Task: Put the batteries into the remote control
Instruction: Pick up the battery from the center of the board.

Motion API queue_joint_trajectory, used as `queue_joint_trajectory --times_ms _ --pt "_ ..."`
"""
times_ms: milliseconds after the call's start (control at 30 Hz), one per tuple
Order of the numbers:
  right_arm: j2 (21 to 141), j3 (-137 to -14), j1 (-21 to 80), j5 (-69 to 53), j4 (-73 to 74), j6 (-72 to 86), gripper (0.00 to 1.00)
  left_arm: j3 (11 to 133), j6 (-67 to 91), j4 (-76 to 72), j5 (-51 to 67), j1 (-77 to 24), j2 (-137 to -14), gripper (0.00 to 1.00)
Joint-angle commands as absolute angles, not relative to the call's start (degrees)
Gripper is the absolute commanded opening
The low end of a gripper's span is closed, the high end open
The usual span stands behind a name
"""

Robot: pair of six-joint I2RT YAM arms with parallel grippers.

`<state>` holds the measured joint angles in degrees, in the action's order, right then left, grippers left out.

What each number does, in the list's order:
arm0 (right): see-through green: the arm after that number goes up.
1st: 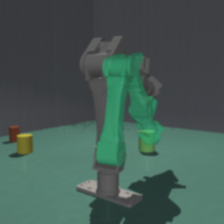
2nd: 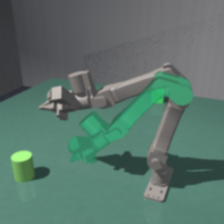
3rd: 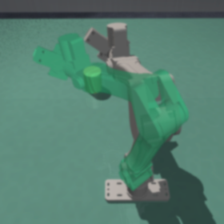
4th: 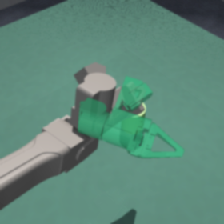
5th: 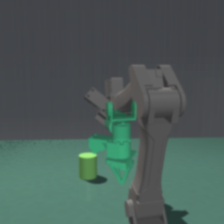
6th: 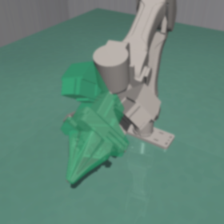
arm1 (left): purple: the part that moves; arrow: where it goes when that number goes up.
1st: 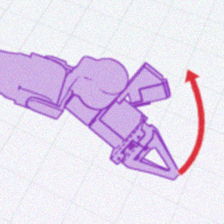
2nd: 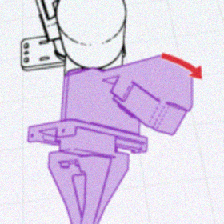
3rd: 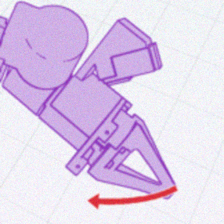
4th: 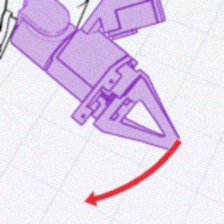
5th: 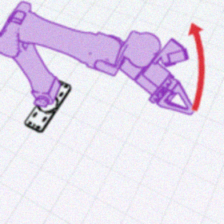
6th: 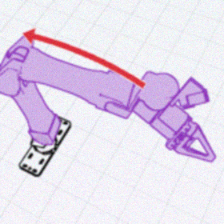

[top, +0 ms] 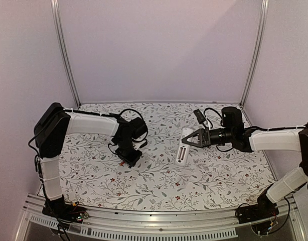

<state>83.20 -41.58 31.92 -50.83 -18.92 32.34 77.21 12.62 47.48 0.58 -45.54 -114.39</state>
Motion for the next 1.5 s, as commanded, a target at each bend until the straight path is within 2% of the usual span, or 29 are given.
queue_joint_trajectory --times_ms 0,133,300,633,1000,1267,1400,1467 --pt "85.08 -41.13 31.18 -48.70 -19.69 33.97 0.00 78.00 13.89 48.49 -1.30 -47.50 -115.30 0.15" --pt "87.07 -41.22 30.83 -47.38 -19.69 35.76 0.00 77.17 14.76 49.02 -2.95 -49.44 -114.89 0.14" --pt "88.31 -41.14 30.77 -46.96 -20.03 36.69 0.00 74.45 16.09 48.76 -3.32 -50.77 -113.99 0.22" --pt "88.46 -40.64 30.83 -47.02 -21.70 36.96 0.00 70.13 17.20 45.69 -3.98 -50.80 -110.76 0.22" --pt "90.53 -39.91 30.82 -48.18 -27.86 41.01 0.00 59.12 17.77 30.59 -5.92 -50.80 -103.76 0.16" --pt "91.84 -39.98 30.81 -48.69 -29.71 42.20 0.00 59.06 15.91 28.56 -5.19 -50.80 -104.98 0.21" --pt "92.35 -39.99 30.81 -48.63 -29.91 42.59 0.00 59.34 15.59 28.78 -4.81 -50.87 -104.98 0.15" --pt "92.69 -39.72 30.88 -48.54 -30.97 43.13 0.00 59.65 15.85 29.33 -4.43 -51.29 -103.34 0.08"
